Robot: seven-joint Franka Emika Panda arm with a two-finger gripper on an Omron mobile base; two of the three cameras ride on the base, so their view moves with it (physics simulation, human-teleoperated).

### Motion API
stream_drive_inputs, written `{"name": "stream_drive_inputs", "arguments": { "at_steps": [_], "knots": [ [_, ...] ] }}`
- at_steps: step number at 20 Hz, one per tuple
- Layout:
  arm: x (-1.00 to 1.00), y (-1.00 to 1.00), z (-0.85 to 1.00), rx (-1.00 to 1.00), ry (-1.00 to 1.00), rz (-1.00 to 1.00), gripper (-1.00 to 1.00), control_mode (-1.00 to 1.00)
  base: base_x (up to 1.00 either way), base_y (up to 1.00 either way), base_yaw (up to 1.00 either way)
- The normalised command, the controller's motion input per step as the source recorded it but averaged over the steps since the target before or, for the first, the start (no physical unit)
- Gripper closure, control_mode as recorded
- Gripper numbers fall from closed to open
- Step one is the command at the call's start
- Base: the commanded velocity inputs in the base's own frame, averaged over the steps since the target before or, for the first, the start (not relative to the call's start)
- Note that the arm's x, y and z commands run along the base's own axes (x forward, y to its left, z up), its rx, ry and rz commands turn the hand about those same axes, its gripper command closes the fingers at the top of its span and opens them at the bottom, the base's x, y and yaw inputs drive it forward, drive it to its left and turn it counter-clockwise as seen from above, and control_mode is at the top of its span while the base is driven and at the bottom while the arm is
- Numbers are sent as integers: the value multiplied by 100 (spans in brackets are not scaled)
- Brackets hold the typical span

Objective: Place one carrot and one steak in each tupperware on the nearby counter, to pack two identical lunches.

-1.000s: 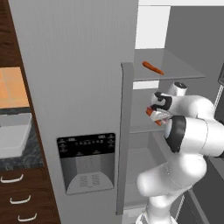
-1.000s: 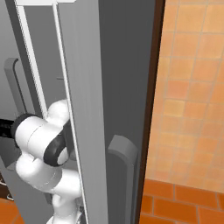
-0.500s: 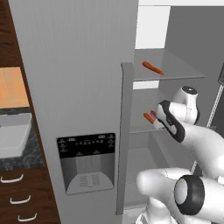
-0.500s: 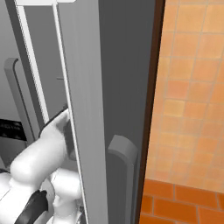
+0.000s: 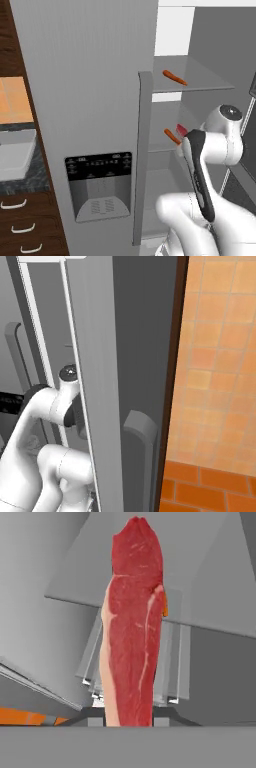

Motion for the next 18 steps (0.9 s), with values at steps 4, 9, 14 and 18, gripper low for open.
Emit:
{"name": "stream_drive_inputs", "arguments": {
  "at_steps": [4,9,14,18],
  "knots": [
    [-100,17,92,1,0,-7,100,-100,0,0,0],
    [-100,26,91,0,-2,-3,100,-100,0,0,0],
    [-40,26,29,0,-3,0,100,100,-57,60,0],
    [0,0,0,0,0,0,100,100,-65,100,0]
  ]
}}
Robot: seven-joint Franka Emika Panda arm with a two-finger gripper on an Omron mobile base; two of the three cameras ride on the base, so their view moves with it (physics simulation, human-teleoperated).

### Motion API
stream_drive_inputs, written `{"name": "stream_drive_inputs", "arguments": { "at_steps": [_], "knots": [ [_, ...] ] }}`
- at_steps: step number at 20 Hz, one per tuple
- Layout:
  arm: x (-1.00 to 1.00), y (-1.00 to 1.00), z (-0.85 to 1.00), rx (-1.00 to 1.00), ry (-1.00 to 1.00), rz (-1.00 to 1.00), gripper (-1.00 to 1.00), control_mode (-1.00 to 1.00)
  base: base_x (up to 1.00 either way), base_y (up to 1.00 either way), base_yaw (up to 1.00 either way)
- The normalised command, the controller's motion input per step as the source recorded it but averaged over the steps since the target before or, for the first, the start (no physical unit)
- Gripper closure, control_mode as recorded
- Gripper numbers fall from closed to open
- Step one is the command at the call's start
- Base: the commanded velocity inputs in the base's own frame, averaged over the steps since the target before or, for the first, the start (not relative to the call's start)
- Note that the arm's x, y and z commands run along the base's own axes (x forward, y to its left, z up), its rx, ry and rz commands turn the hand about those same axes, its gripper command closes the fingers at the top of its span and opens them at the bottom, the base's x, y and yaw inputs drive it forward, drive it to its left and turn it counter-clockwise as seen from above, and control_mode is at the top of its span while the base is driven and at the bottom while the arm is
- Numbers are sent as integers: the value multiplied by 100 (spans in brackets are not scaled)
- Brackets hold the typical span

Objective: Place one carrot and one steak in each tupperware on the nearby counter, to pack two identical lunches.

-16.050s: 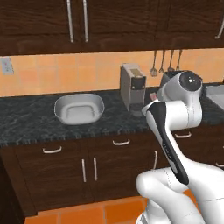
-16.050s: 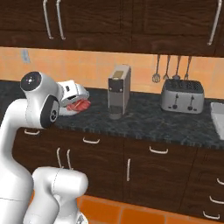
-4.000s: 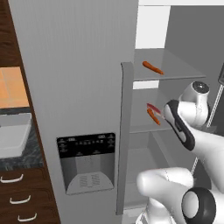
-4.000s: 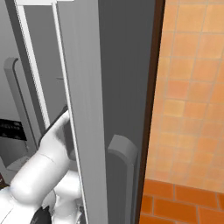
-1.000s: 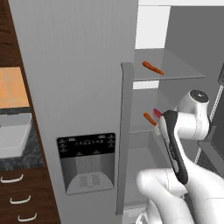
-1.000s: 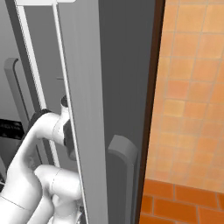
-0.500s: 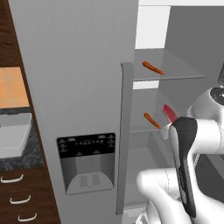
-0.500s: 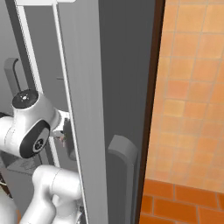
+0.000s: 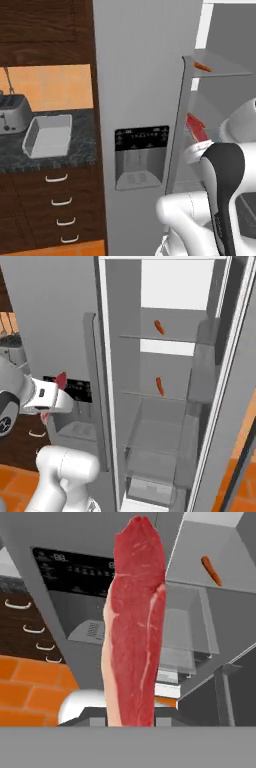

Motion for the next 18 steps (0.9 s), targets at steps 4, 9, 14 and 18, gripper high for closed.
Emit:
{"name": "stream_drive_inputs", "arguments": {
  "at_steps": [4,9,14,18],
  "knots": [
    [0,0,0,0,0,0,100,100,-49,100,-2],
    [0,0,0,0,0,0,100,100,0,100,-5],
    [0,0,0,0,0,0,100,100,61,100,-7],
    [0,0,0,0,0,0,100,100,100,83,-9]
  ]
}}
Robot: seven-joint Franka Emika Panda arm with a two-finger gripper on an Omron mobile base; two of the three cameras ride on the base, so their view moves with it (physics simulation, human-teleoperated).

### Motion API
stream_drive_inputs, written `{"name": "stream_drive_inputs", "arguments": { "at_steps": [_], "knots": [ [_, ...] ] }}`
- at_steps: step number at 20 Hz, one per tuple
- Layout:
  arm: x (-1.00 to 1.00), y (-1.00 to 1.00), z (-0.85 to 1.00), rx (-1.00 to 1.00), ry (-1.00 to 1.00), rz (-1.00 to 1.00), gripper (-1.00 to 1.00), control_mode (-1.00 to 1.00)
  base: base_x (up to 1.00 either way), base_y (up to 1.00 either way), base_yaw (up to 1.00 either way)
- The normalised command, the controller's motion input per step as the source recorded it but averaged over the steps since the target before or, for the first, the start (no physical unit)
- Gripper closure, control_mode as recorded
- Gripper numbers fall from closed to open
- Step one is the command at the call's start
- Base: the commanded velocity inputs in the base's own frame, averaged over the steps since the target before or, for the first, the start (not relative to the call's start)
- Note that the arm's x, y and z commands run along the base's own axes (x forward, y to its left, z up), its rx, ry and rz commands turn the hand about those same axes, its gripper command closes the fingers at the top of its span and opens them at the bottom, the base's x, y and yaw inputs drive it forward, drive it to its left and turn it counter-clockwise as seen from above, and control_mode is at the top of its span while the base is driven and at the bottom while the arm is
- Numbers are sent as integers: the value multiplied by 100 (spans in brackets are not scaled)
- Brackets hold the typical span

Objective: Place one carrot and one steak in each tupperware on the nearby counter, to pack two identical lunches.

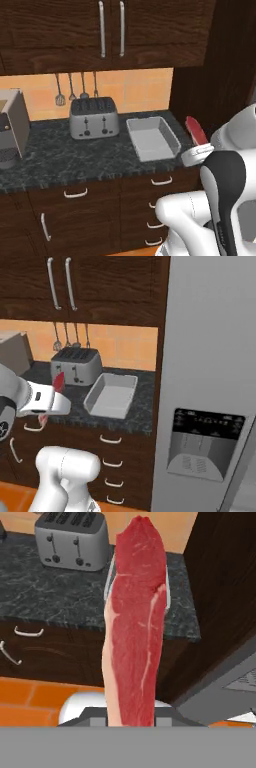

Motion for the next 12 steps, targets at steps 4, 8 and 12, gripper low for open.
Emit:
{"name": "stream_drive_inputs", "arguments": {
  "at_steps": [4,8,12],
  "knots": [
    [0,0,0,0,0,0,100,100,100,17,-7],
    [0,0,0,0,0,0,100,100,85,-7,-1],
    [0,0,0,0,0,0,100,100,62,0,0]
  ]
}}
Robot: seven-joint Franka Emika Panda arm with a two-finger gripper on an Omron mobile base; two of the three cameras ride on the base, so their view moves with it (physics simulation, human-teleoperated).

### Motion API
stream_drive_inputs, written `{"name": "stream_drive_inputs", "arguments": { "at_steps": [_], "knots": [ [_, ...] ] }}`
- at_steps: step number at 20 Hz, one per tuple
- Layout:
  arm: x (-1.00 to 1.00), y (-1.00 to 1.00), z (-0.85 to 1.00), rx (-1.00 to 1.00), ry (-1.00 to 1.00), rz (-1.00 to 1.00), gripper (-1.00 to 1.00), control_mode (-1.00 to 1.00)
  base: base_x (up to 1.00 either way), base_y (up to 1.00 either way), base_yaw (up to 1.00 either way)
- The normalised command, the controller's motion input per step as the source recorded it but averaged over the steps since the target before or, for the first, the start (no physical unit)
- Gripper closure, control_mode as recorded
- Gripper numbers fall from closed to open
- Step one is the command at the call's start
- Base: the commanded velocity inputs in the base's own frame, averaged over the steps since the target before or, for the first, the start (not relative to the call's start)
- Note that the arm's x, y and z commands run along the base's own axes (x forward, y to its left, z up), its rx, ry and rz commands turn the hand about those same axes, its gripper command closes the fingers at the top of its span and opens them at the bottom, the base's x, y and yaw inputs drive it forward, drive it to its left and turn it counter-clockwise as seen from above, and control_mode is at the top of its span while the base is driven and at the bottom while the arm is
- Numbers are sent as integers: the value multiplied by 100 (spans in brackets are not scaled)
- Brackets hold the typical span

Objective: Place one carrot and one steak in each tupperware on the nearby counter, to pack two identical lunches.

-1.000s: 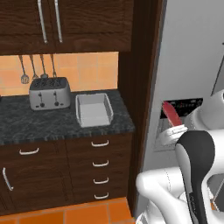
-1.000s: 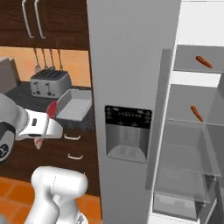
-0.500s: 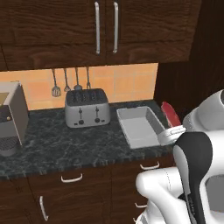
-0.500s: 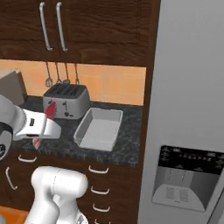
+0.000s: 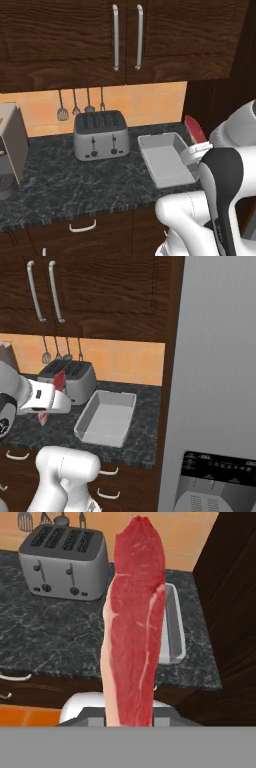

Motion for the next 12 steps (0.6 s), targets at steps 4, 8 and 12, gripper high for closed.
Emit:
{"name": "stream_drive_inputs", "arguments": {
  "at_steps": [4,8,12],
  "knots": [
    [58,0,-29,0,9,-1,100,-100,12,0,0],
    [87,-2,-55,0,26,0,100,-100,0,0,0],
    [67,-11,-53,0,27,0,100,-100,0,0,0]
  ]
}}
